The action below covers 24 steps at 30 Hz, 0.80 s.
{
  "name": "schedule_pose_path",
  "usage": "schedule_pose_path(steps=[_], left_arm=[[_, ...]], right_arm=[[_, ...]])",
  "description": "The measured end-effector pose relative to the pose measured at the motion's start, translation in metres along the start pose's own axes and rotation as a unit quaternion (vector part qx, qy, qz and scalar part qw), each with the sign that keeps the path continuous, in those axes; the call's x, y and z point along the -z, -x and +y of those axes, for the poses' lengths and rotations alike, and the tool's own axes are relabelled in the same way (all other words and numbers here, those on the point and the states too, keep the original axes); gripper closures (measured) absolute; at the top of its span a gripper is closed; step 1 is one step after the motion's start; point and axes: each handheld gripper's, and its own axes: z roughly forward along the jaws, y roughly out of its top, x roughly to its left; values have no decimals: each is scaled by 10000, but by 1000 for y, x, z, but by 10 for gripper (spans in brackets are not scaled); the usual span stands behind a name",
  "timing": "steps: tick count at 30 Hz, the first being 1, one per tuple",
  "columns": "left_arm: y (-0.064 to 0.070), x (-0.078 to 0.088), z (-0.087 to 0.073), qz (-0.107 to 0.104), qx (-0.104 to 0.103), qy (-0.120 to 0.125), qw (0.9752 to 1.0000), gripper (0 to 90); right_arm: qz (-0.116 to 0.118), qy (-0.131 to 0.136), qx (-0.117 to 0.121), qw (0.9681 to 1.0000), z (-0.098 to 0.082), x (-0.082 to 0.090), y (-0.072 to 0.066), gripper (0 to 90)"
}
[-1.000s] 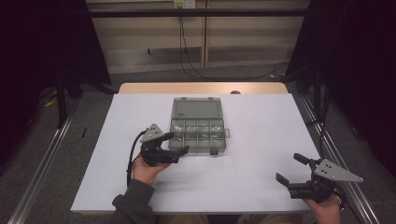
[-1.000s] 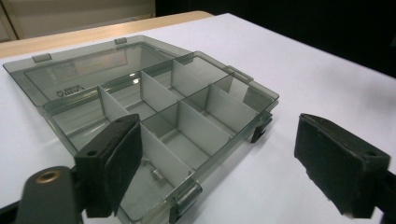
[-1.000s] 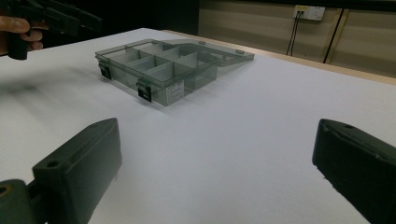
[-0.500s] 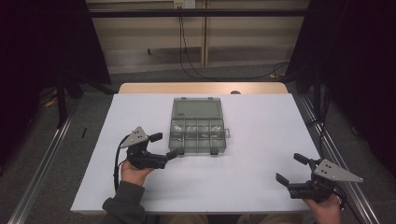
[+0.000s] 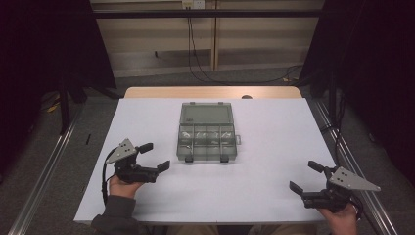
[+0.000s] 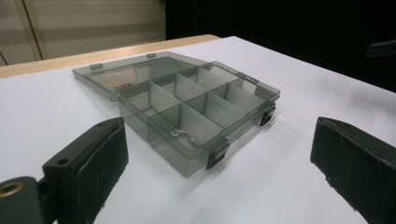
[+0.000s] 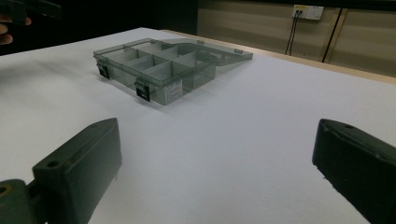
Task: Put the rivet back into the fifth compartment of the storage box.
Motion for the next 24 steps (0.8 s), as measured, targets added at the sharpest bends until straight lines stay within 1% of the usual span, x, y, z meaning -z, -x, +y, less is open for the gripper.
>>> schedule_pose_path(steps=[5,9,13,14,19,24], left_arm=[[-4,12,-5,109,17,23,9999,40],[-7,19,-8,137,-15,9,9999,42],[-8,25,-10,170,18,43,9998,41],[-9,26,-10,193,-21,17,9998,41],[-11,32,-14,192,13,-14,9998,40],[-13,38,-17,239,18,-54,9997,40]], right_arm=[[-11,11,-8,10000,0,0,0,12],[-16,11,-11,10000,0,0,1,12],[-16,9,-8,10000,0,0,0,12],[-18,6,-2,10000,0,0,1,12],[-22,9,-10,10000,0,0,1,12],[-37,15,-10,10000,-1,1,1,12]])
